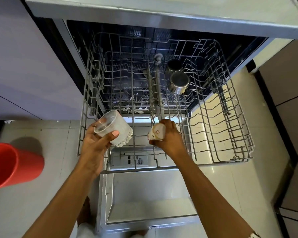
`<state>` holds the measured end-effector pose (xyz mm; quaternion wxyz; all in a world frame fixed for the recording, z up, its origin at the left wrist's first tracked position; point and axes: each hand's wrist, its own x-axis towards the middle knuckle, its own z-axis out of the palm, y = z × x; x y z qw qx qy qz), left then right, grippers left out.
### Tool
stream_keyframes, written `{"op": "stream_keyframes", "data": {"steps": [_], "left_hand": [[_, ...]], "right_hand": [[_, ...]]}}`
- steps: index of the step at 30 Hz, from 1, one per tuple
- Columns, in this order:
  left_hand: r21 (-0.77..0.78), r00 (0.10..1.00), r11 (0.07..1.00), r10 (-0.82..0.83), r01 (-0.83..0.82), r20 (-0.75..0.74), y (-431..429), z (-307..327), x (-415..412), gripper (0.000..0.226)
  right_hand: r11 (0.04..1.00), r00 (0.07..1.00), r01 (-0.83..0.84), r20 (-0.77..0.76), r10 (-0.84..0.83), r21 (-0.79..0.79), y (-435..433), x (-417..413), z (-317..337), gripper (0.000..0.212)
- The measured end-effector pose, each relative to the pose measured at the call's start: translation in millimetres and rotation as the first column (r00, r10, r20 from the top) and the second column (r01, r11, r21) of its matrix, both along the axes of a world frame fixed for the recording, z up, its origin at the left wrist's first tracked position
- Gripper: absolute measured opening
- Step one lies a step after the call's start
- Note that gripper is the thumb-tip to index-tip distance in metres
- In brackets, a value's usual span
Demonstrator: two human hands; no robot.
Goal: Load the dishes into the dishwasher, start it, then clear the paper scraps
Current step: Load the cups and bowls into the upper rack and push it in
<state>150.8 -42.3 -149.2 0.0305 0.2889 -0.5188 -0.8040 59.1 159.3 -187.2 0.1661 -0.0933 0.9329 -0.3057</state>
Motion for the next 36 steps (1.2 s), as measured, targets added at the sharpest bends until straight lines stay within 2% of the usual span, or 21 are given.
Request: {"op": "stream_keyframes", "data": {"steps": [4,10,13,15,16,18,20,22,24,27,30,32,36], "left_hand": [[0.015,1.000,1.000,0.014,-0.014,-0.008,1,-4,-5,0.117],[0.021,0.997,0.997,0.068,-0.068,-0.024,3,-5,-11,0.076],[0.003,0.998,0.999,0.041,-0.040,-0.047,0,-4,-12,0.079],[0.001,0.998,1.000,0.014,-0.014,-0.058,0,-2,-13,0.090],[0.002,0.998,1.000,0.001,0.000,-0.056,0,-2,-13,0.099],[0.010,0.999,1.000,-0.020,0.021,-0.039,1,-1,-13,0.111],[0.030,0.999,0.999,-0.036,0.037,-0.029,3,0,-13,0.115],[0.061,0.999,0.997,-0.039,0.040,-0.021,6,2,-15,0.116],[0.073,1.000,0.997,-0.029,0.029,-0.009,9,4,-17,0.101],[0.076,1.000,0.997,-0.001,-0.001,0.023,13,6,-20,0.077],[0.117,1.000,0.993,-0.013,0.011,0.014,15,0,-21,0.071],[0.128,0.999,0.992,-0.027,0.023,0.032,18,-3,-25,0.065],[0.240,0.994,0.967,-0.103,0.090,0.043,30,-3,-32,0.063]], "right_hand": [[0.989,0.992,-0.078,-0.086,0.089,0.127,-9,4,-16,0.080],[0.982,0.991,-0.111,-0.051,0.120,0.155,-8,1,-16,0.082],[0.979,0.987,-0.163,0.017,0.162,0.122,-3,-2,-9,0.087],[0.983,0.987,-0.160,0.046,0.156,0.091,-1,-1,-2,0.089],[0.993,0.993,-0.110,0.040,0.109,0.039,-1,-1,3,0.084],[0.984,0.997,0.068,0.041,-0.062,-0.164,-2,2,15,0.064],[0.907,0.976,0.200,0.152,-0.153,-0.371,-7,3,27,0.047],[0.830,0.942,0.248,0.325,-0.086,-0.500,-15,4,37,0.034],[0.803,0.919,0.261,0.392,-0.037,-0.535,-20,4,40,0.028],[0.835,0.940,0.229,0.338,-0.055,-0.501,-15,0,40,0.037],[0.886,0.921,-0.022,0.336,0.198,-0.462,-11,-2,41,0.067],[0.897,0.894,-0.120,0.346,0.284,-0.425,-18,-1,42,0.083],[0.856,0.937,0.020,0.308,0.164,-0.516,-23,-3,40,0.082]]}}
